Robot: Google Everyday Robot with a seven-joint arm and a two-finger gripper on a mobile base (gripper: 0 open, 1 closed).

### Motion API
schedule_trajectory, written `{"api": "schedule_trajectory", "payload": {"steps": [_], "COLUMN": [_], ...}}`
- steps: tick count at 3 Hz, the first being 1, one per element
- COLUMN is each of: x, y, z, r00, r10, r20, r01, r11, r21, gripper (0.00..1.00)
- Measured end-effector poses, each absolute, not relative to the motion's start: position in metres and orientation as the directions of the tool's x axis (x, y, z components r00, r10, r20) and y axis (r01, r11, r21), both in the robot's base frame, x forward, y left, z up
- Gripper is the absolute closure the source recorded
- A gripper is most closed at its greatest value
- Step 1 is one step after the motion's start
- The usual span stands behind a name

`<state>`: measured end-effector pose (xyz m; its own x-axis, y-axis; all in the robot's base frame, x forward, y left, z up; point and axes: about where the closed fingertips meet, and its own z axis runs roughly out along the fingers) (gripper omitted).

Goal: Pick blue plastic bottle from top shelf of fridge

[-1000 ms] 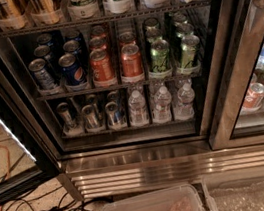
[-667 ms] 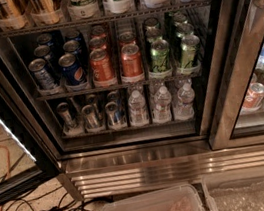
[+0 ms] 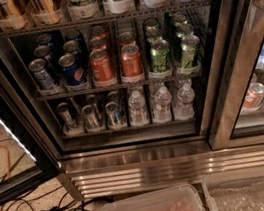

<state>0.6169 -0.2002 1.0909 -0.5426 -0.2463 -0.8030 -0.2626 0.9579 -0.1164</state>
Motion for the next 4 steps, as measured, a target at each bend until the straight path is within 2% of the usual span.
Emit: {"api": "schedule_trajectory", "payload": {"steps": [1, 2, 4], "x": [0.626, 0.645, 0.678], "y": [-0.19, -0.185, -0.203], "z": [1.094, 1.093, 1.084], "r00": [-0.52, -0.508, -0.519], "r10": [-0.251, -0.257, -0.246], "r20": [-0.816, -0.822, -0.819], "r01": [-0.259, -0.228, -0.115], "r11": [0.957, 0.96, 0.969], "r21": [-0.13, -0.16, -0.217], "gripper": [0.34, 0.33, 0.37]}}
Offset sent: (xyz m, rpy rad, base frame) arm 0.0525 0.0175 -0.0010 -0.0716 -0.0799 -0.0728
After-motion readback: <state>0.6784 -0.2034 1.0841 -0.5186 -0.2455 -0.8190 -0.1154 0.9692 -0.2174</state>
